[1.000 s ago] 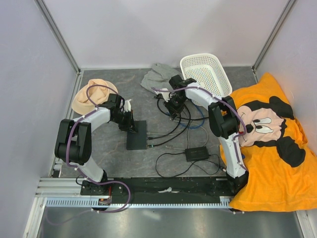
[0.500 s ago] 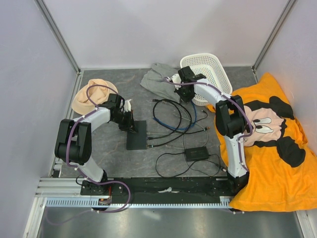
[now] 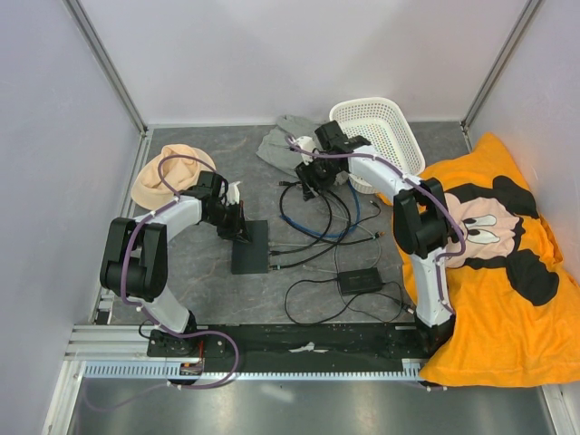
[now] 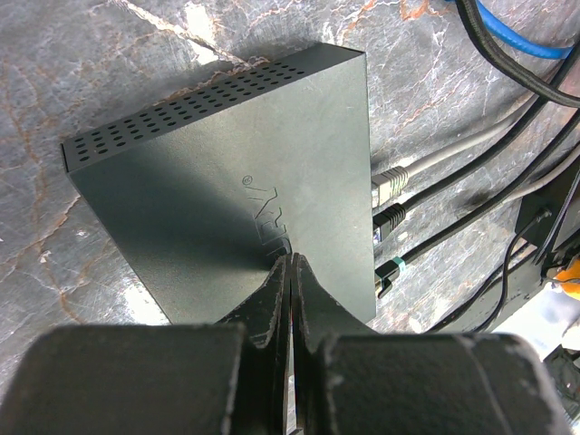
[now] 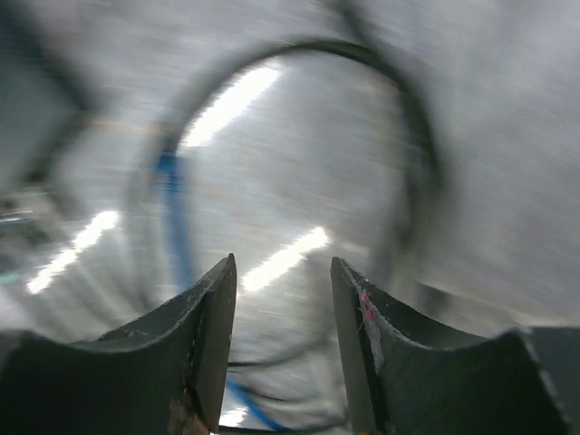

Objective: Pull the plug from the switch port

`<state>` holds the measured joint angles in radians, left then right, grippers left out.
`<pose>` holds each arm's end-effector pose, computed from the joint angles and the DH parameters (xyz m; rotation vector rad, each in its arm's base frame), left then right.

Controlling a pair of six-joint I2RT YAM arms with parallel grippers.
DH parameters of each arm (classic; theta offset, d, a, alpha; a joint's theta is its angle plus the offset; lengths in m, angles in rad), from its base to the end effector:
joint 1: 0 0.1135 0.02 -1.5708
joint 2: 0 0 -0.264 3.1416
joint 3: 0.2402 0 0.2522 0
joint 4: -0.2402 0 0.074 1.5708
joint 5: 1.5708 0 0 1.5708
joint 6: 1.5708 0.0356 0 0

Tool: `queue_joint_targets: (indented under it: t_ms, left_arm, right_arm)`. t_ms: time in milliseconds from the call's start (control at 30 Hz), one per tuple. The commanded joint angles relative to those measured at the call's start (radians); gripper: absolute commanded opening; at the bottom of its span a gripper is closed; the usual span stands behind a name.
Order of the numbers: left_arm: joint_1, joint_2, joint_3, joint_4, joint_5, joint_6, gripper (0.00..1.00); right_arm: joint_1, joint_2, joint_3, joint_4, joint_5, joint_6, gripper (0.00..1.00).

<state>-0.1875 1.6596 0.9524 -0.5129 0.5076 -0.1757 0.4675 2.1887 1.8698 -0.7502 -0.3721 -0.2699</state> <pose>0.2962 -0.0738 0.1642 0.1443 2.7821 -0.7990 0.4190 0.2260 0.2149 -1.0645 2.4038 0.5582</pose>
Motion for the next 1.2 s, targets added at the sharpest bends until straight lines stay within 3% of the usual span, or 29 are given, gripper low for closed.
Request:
queue_joint_targets:
  t_ms: [0,133,267,500,600,833,967,1167]
  left_arm:
    - [-0.006,0.002,-0.006,0.027,-0.041,-0.001,0.04]
    - [-0.01,-0.003,-0.009,0.028,-0.041,-0.002,0.04]
    - [-0.015,-0.023,-0.009,0.03,-0.046,-0.004,0.03]
    - [-0.009,-0.167,0.019,-0.01,-0.311,-0.044,0.02]
    - [0.0,-0.196,0.011,-0.018,-0.349,-0.044,0.02]
    - [0.0,-0.129,-0.02,-0.026,-0.357,-0.005,0.02]
    - [0.0,-0.061,0.037,-0.03,-0.376,0.008,0.02]
    - [0.0,0.083,0.183,-0.036,-0.293,0.008,0.01]
  right_arm:
    - [0.06,-0.073,-0.011,0.011,-0.29,0.05,0.55]
    - [0.095,-0.005,0.02,-0.03,-0.468,0.069,0.55]
    - [0.132,0.031,0.025,-0.06,-0.537,0.032,0.56]
    - [0.171,0.074,0.015,-0.072,-0.469,0.021,0.53]
    - [0.172,0.095,0.015,-0.064,-0.443,0.031,0.49]
    - [0.18,0.157,0.045,-0.014,-0.318,0.089,0.38]
    - [0.191,0.172,0.065,-0.006,-0.297,0.095,0.35]
    - [0.197,0.172,0.051,-0.003,-0.28,0.098,0.35]
